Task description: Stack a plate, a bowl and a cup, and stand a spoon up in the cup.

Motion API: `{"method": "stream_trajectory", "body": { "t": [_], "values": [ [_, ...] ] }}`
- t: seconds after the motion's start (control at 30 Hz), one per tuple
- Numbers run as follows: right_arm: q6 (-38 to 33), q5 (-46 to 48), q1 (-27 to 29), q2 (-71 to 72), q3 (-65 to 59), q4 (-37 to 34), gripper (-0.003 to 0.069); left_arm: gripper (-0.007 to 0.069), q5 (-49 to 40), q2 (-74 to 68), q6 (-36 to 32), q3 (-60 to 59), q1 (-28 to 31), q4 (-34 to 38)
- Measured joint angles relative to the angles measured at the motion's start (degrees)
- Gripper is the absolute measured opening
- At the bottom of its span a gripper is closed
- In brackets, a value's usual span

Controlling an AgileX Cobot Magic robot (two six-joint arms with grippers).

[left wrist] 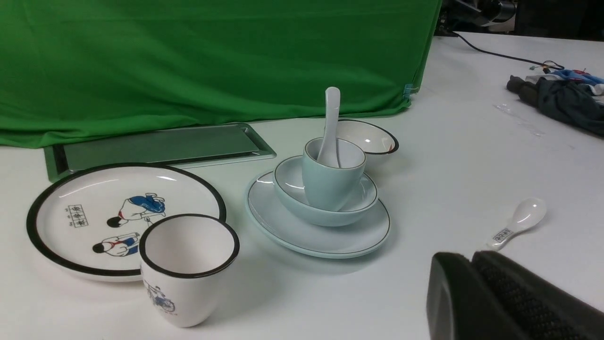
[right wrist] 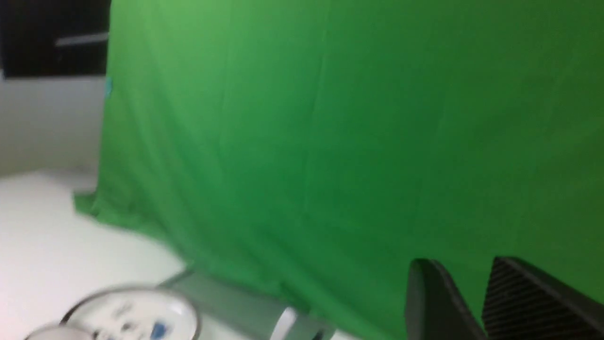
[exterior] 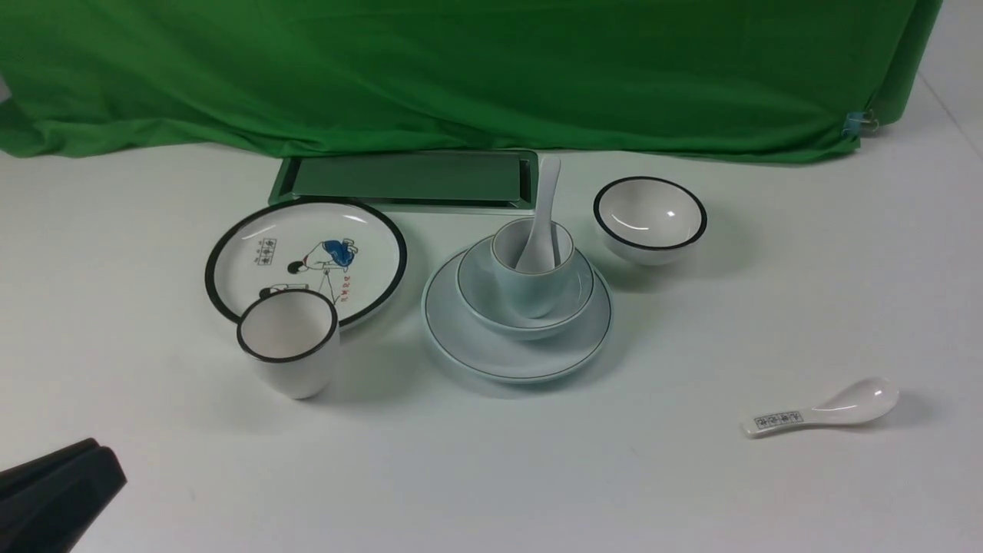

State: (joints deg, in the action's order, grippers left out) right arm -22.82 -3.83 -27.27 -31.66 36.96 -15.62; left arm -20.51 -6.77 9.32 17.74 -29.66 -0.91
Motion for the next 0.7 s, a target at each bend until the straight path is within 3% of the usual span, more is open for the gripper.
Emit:
{"method": "stream_trajectory", "body": {
  "t": [0.03, 0.17, 0.23, 0.33, 0.47, 0.5, 0.7],
  "values": [
    [0.00, -0.38, 0.00, 0.23, -0.26, 0.00, 0.0202, -0.0009, 0.00, 0.00, 0.00, 0.00, 0.00, 0.00],
    [0.45, -7.03, 1.23, 6.06, -8.31, 0.03, 0.0062, -0.0009, 0.00, 0.00, 0.00, 0.00, 0.00, 0.00],
    [0.77, -7.70, 4.56, 9.15, -14.20, 0.91, 0.0020, -0.0009, 0.00, 0.00, 0.00, 0.00, 0.00, 0.00],
    [5.76, -7.70, 12.01, 13.11, -23.25, 5.78, 0.0013, -0.0009, 0.00, 0.00, 0.00, 0.00, 0.00, 0.00],
    [16.27, -6.28, 20.50, 17.46, -31.63, 11.74, 0.0013, -0.0009, 0.00, 0.00, 0.00, 0.00, 0.00, 0.00],
    [21.31, -4.34, 24.75, 20.61, -35.41, 14.71, 0.0013, -0.0009, 0.00, 0.00, 0.00, 0.00, 0.00, 0.00],
    [25.15, 6.53, 29.90, 28.79, -37.43, 18.38, 0.0013, -0.0009, 0.05, 0.00, 0.00, 0.00, 0.00, 0.00]
  ]
}}
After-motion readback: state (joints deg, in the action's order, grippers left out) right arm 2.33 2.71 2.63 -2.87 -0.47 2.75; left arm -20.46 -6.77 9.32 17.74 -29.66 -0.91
